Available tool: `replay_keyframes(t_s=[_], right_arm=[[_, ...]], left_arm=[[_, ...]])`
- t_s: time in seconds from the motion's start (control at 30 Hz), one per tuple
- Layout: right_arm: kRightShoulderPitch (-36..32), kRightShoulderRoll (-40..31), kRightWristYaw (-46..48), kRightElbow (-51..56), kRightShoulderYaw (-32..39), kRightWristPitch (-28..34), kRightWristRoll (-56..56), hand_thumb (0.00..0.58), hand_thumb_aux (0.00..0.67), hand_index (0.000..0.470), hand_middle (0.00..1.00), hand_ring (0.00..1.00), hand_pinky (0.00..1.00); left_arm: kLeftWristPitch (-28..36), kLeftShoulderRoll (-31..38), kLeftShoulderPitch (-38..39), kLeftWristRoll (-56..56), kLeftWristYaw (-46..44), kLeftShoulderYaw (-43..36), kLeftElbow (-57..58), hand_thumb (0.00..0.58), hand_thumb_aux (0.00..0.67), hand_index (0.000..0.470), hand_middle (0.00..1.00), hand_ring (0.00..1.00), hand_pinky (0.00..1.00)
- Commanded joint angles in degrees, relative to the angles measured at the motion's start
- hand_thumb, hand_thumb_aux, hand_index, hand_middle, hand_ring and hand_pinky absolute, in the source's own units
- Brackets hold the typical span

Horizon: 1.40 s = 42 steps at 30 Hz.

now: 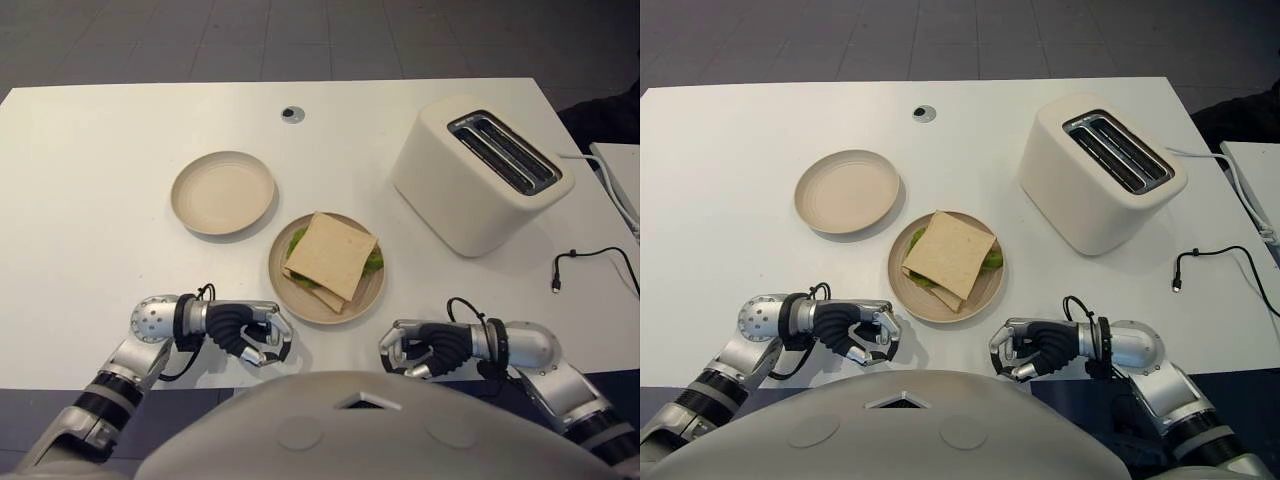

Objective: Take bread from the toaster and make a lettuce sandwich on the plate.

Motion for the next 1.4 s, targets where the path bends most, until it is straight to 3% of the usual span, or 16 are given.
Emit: replay_keyframes(t_s=[0.03,0.13,0.23,0.27,0.33,0.43,0.57,0.6,0.63,0.67,0.7,0.73,0.77,0.8,0.87,1.4], right_arm=[[-3.72,6.34,-4.28,2.83,2.34,0.41,-4.84,0.58,0.67,0.47,1.0,1.0,1.0],[-7.92,10.86,-11.57,7.72,1.16,-0.6,-10.59,0.58,0.67,0.47,1.0,1.0,1.0],[-17.09,16.39,-27.56,17.8,-0.98,-1.73,-21.8,0.58,0.67,0.47,1.0,1.0,1.0],[-19.76,17.57,-32.69,21.05,-1.32,-1.91,-25.16,0.58,0.67,0.47,1.0,1.0,1.0],[-23.64,19.5,-41.62,26.08,-2.33,-2.24,-29.28,0.58,0.67,0.47,1.0,1.0,1.0],[-28.49,22.44,-52.52,31.2,-4.22,-3.54,-31.98,0.58,0.67,0.47,1.0,1.0,1.0],[-29.37,25.01,-56.7,31.13,-6.6,-8.98,-27.17,0.575,0.607,0.426,1.0,1.0,1.0],[-28.83,25.39,-56.01,29.66,-7.27,-10.3,-24.53,0.517,0.449,0.315,1.0,1.0,1.0],[-28.07,25.75,-55.1,27.66,-7.94,-11.43,-21.57,0.487,0.402,0.282,1.0,1.0,1.0],[-27.25,26.04,-54.17,25.11,-8.5,-12.27,-18.38,0.261,0.173,0.122,1.0,1.0,1.0],[-26.27,26.39,-53.29,21.94,-9.06,-12.97,-14.75,0.0,0.0,0.0,0.97,0.97,0.97],[-25.33,26.77,-52.48,18.84,-9.52,-13.34,-11.42,0.0,0.0,0.0,0.85,0.85,0.85],[-24.3,27.05,-51.7,15.63,-9.86,-13.38,-8.62,0.0,0.0,0.0,0.62,0.62,0.62],[-23.31,27.24,-51.16,12.7,-10.23,-13.27,-6.44,0.0,0.0,0.0,0.25,0.25,0.25],[-21.88,27.58,-50.43,8.44,-11.09,-12.83,-3.81,0.0,0.0,0.0,0.0,0.0,0.0],[-20.15,36.08,-48.54,0.94,-11.44,-9.44,-0.94,0.0,0.0,0.0,0.0,0.0,0.0]], left_arm=[[0.02,-3.87,-2.79,10.47,5.25,-1.24,7.14,0.58,0.67,0.47,1.0,1.0,1.0],[-0.66,-7.41,-7.42,21.26,15.21,-1.1,14.7,0.58,0.67,0.47,1.0,1.0,1.0],[-1.33,-10.27,-12.5,28.95,28.07,0.26,21.55,0.468,0.376,0.264,1.0,1.0,1.0],[-1.39,-11.17,-14.28,30.96,32.1,0.68,23.32,0.54,0.494,0.347,1.0,1.0,1.0],[-1.86,-12.93,-18.04,34.26,40.21,1.58,26.51,0.468,0.376,0.264,1.0,1.0,1.0],[-3.68,-16.17,-22.26,35.17,50.73,4.58,30.09,0.547,0.51,0.358,1.0,1.0,1.0],[-7.31,-19.72,-22.95,30.4,56.58,8.92,27.96,0.452,0.355,0.249,1.0,1.0,1.0],[-8.39,-20.28,-22.58,28.35,56.71,9.89,26.34,0.42,0.318,0.223,1.0,1.0,1.0],[-9.69,-20.76,-21.9,25.44,56.02,10.5,24.16,0.275,0.184,0.129,1.0,1.0,1.0],[-10.86,-21.21,-20.92,21.64,54.56,10.66,21.44,0.0,0.0,0.0,1.0,1.0,1.0],[-11.58,-21.74,-19.69,17.53,53.52,10.86,18.04,0.0,0.0,0.0,1.0,1.0,1.0],[-11.97,-22.11,-18.57,14.8,53.05,11.08,14.99,0.0,0.0,0.0,0.71,0.71,0.71],[-12.49,-22.4,-17.47,12.65,52.76,11.25,11.95,0.0,0.0,0.0,0.26,0.26,0.26],[-12.55,-22.81,-16.47,10.27,52.53,11.46,8.95,0.0,0.0,0.0,0.01,0.01,0.01],[-11.49,-23.55,-15.03,5.05,51.38,11.76,4.29,0.0,0.0,0.0,0.0,0.0,0.0],[6.85,-32.43,-12.74,-1.34,55.09,16.61,-7.55,0.0,0.0,0.0,0.0,0.0,0.0]])
